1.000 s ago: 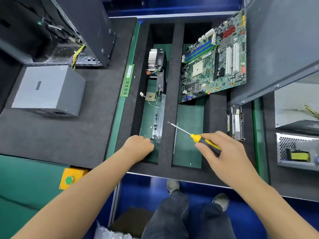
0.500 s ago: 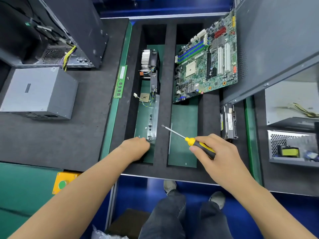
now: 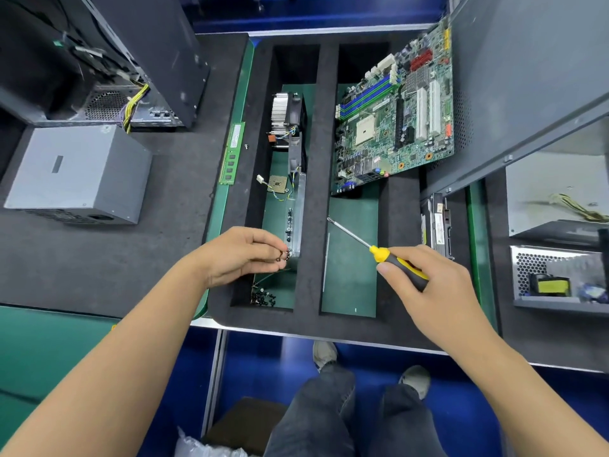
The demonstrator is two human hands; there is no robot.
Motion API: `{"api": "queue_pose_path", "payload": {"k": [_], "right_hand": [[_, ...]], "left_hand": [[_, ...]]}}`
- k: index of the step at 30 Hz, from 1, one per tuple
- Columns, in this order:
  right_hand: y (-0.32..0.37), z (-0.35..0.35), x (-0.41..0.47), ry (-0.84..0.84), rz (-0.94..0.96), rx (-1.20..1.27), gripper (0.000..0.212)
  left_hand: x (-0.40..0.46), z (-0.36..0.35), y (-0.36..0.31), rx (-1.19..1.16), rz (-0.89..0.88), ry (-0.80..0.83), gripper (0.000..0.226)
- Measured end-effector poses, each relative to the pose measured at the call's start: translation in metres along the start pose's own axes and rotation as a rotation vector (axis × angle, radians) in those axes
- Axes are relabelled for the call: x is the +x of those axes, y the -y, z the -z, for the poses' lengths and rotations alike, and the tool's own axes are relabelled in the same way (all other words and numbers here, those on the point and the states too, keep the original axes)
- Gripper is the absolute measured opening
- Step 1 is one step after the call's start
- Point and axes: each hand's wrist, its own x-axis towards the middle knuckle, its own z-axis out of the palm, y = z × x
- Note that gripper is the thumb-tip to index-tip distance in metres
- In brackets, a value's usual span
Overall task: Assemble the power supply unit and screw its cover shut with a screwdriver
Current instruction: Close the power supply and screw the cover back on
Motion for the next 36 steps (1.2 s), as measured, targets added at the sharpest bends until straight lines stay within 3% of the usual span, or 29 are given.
{"api": "queue_pose_path", "payload": {"k": [5,9,13,15,18,20,22,29,33,36], "right_hand": [[0.0,-0.003,0.0,0.009,-0.032,0.012,0.014],[-0.001,-0.003,0.0,0.011,-0.055,0.02,0.015],[-0.002,-0.002,-0.001,0.017,-0.062,0.023,0.015],[-0.002,-0.002,0.0,0.017,-0.063,0.03,0.015],[-0.002,-0.002,0.001,0.024,-0.068,0.036,0.013],[-0.001,-0.003,0.001,0.034,-0.063,0.043,0.011],[0.001,-0.004,0.002,0.043,-0.051,0.054,0.013],[0.001,-0.008,0.002,0.036,-0.028,0.037,0.01],[0.0,-0.007,0.002,0.029,-0.018,0.03,0.009],[-0.002,-0.007,0.002,0.023,-0.017,0.024,0.024]], "left_hand": [[-0.003,-0.003,-0.001,-0.189,-0.022,0.035,0.033],[-0.005,-0.008,-0.004,-0.211,-0.008,0.098,0.022],[-0.004,-0.007,-0.006,-0.166,0.021,0.057,0.035],[-0.003,-0.005,-0.006,0.146,-0.014,-0.039,0.024],[0.0,-0.008,-0.003,0.835,0.005,-0.184,0.004],[0.003,-0.015,0.002,1.196,0.071,-0.216,0.02],[0.007,-0.023,0.007,1.374,0.091,-0.293,0.032],[0.034,-0.045,0.02,1.22,0.044,-0.506,0.014],[0.046,-0.046,0.026,1.172,0.085,-0.53,0.015],[0.051,-0.043,0.028,1.158,0.102,-0.519,0.018]]}}
